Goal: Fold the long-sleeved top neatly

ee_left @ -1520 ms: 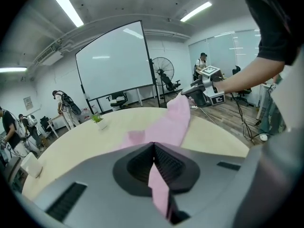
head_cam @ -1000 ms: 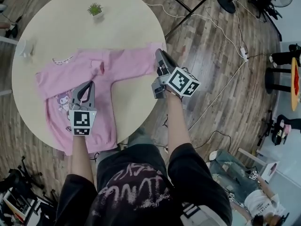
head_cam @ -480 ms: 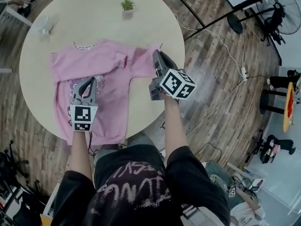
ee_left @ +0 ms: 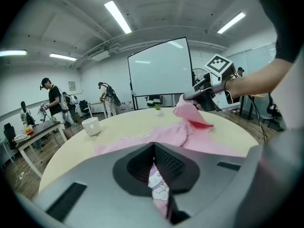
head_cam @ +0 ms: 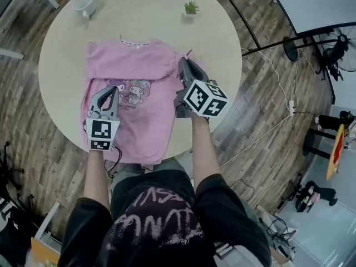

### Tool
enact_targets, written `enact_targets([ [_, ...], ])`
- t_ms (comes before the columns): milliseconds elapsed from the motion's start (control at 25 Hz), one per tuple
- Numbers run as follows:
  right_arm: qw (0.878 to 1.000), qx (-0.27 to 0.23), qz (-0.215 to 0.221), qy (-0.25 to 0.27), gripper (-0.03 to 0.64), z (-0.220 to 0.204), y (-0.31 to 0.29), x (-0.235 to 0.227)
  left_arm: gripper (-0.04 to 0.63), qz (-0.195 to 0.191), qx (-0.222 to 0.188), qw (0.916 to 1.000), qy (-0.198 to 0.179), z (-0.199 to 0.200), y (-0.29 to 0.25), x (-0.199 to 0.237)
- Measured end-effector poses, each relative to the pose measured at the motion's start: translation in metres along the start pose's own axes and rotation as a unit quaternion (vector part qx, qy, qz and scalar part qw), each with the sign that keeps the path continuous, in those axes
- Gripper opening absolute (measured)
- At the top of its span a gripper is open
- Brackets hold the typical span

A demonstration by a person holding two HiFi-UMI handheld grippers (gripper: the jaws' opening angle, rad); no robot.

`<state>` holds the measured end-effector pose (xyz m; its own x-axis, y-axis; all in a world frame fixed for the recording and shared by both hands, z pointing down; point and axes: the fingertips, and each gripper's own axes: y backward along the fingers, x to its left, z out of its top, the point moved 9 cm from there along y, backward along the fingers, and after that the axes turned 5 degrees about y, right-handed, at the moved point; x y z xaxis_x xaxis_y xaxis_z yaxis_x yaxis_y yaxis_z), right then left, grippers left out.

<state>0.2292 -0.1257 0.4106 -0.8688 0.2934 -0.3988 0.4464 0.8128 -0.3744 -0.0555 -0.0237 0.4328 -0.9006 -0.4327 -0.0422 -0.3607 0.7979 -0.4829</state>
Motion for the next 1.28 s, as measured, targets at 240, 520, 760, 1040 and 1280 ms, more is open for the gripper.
enact_targets([
  [240, 0.999, 0.011, 0.026, 0.018, 0.023, -0.004, -0.03, 0.05, 0.011, 0.019, -0.002, 0.9997, 0.018, -0.014, 0.019, 0.029],
  [520, 0.998, 0.028, 0.055, 0.032, 0.023, -0.017, -0.065, 0.103, 0.011, 0.039, 0.001, 0.9986, 0.035, -0.031, 0.04, 0.059],
  [760, 0.996, 0.043, 0.072, 0.027, 0.023, -0.036, -0.097, 0.142, 0.011, 0.055, 0.011, 0.9975, 0.043, -0.047, 0.055, 0.087],
  [1040, 0.995, 0.064, 0.07, 0.031, 0.025, -0.053, -0.123, 0.16, 0.011, 0.057, 0.019, 0.997, 0.048, -0.059, 0.057, 0.1],
  [1280, 0.994, 0.084, 0.067, 0.034, 0.025, -0.066, -0.14, 0.171, 0.011, 0.053, 0.025, 0.9971, 0.049, -0.065, 0.055, 0.103],
])
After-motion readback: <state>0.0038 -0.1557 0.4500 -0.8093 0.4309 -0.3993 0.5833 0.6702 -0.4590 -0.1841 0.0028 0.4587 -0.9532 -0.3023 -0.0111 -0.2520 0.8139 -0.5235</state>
